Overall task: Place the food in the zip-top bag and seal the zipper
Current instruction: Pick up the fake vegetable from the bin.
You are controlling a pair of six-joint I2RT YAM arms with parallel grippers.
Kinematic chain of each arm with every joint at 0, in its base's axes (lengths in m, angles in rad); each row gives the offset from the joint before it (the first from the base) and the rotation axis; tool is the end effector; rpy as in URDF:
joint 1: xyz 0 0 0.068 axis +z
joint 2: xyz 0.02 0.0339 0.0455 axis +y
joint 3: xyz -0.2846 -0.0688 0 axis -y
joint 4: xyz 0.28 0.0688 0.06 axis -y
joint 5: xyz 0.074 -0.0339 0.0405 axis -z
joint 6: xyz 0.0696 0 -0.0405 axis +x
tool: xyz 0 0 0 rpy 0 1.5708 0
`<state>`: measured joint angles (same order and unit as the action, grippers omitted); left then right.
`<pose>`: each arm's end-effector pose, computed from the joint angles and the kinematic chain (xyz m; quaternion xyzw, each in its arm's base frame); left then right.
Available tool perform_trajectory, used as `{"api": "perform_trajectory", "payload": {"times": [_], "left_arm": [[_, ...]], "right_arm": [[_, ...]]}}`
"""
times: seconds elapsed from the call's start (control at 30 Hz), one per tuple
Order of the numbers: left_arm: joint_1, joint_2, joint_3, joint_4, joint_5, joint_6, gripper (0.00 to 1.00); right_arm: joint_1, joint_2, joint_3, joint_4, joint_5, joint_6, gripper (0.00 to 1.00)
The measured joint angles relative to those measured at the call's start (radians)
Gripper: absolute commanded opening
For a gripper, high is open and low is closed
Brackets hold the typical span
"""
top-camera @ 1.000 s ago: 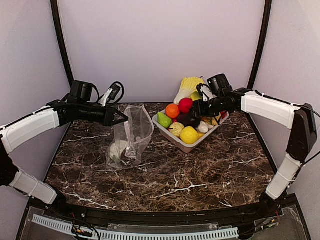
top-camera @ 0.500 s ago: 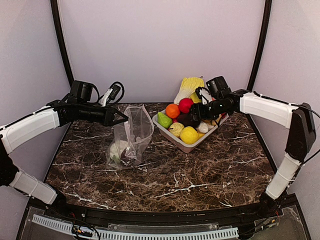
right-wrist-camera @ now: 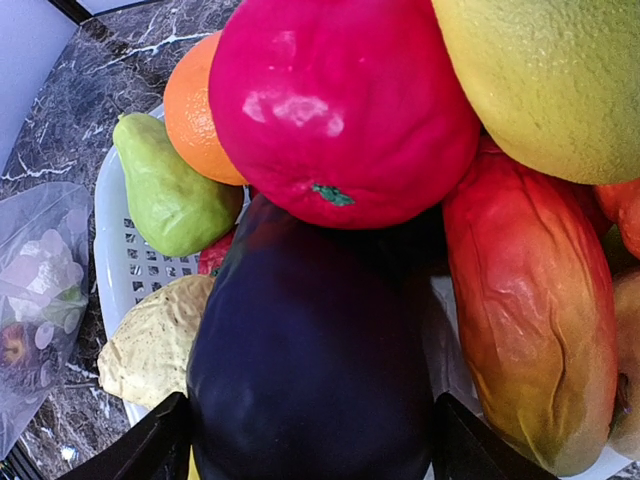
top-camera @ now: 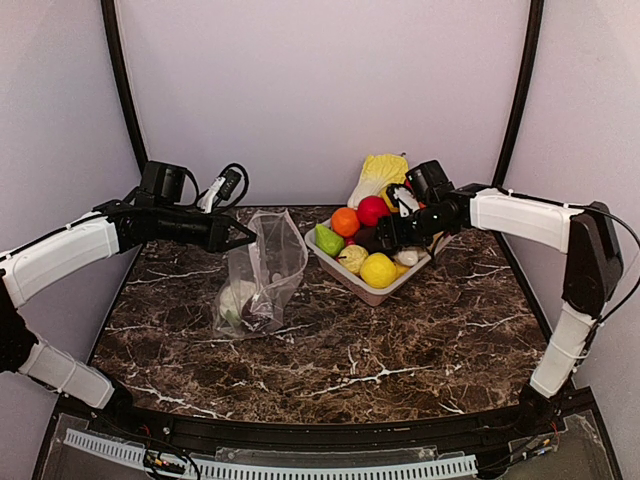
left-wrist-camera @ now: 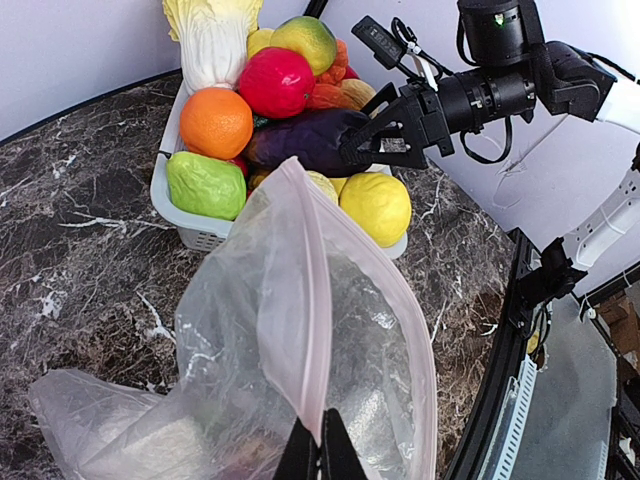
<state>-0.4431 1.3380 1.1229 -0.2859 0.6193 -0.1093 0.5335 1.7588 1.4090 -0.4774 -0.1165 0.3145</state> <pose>0.3037 -0.1888 0.3265 0.2893 0.7822 -0.3846 0.3956 0.3865 0.2377 0.2481 -0.1227 0.9222 0.1986 0.3082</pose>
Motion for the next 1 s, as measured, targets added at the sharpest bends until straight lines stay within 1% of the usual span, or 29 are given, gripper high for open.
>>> {"api": "perform_trajectory", "payload": {"times": [0.2, 0.37, 0.77, 1.0], "left_arm": [[0.000, 0.000, 0.000, 0.000, 0.000, 0.000, 0.01], [0.000, 0.000, 0.000, 0.000, 0.000, 0.000, 0.01], [0.000, -0.002, 0.000, -0.003, -0.010, 0.009, 0.01], [0.000, -0.010, 0.000, 0.000, 0.012, -0.002, 0.01]], "right_arm": [[0.000, 0.001, 0.001, -0.001, 0.000, -0.003, 0.69], [0.000, 0.001, 0.001, -0.001, 0.000, -0.003, 0.66], [0.000, -0.008, 0.018, -0.049, -0.013, 0.001, 0.65], [0.003, -0.077, 0.015, -0.107, -0.025, -0.009, 0.65]]}}
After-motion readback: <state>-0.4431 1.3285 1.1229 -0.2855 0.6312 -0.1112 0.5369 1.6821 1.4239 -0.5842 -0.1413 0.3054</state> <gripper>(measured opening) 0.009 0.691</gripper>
